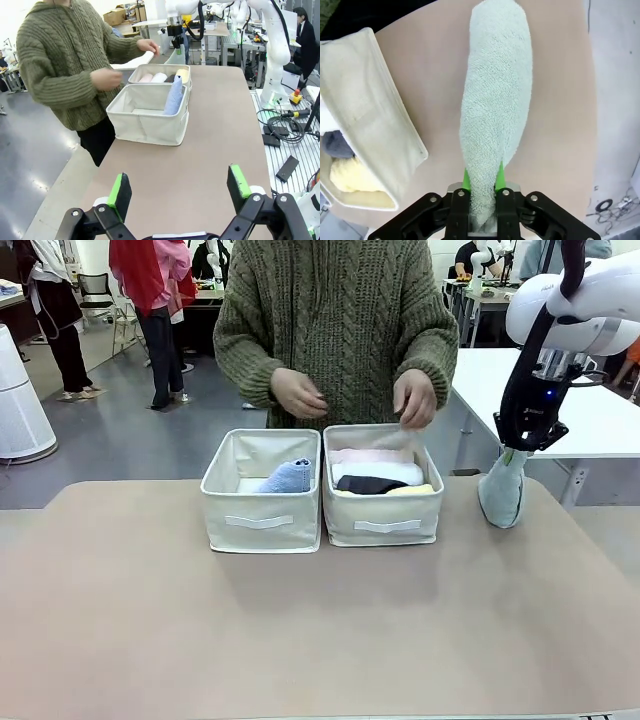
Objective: Sort the towels based on their folding style.
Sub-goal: Pick up another triangle-folded towel from the table and place it in the left Fabric basket.
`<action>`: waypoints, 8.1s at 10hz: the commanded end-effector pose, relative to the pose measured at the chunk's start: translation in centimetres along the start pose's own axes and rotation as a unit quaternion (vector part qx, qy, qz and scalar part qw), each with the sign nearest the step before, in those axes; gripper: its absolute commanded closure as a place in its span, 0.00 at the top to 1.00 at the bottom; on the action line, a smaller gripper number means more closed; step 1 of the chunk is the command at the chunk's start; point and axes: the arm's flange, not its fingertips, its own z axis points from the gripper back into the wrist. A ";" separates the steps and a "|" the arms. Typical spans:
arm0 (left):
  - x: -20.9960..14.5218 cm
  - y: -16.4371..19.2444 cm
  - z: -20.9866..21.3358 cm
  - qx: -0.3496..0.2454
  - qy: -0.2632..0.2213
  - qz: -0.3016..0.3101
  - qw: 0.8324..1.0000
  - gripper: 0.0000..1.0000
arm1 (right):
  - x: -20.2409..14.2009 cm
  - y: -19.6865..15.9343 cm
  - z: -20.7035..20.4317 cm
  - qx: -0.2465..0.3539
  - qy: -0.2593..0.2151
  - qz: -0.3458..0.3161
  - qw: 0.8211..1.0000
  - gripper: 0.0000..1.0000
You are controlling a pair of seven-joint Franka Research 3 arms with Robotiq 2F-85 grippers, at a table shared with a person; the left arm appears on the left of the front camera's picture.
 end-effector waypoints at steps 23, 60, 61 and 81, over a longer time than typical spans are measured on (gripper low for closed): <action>0.1 -0.2 0.1 0.002 0.000 -0.001 1.000 1.00 | -21.0 26.1 24.7 -0.152 -0.033 0.523 0.838 0.18; 0.1 -0.2 0.1 0.002 0.000 -0.001 1.000 1.00 | -9.4 44.9 5.2 -0.073 -0.058 0.784 0.614 0.18; 0.1 -0.2 0.1 0.002 0.000 -0.001 1.000 1.00 | -8.9 45.2 4.7 -0.070 -0.051 0.783 0.616 0.18; 0.1 -0.2 0.1 0.002 0.000 -0.001 1.000 1.00 | -18.4 38.4 8.6 -0.223 0.182 0.623 0.727 1.00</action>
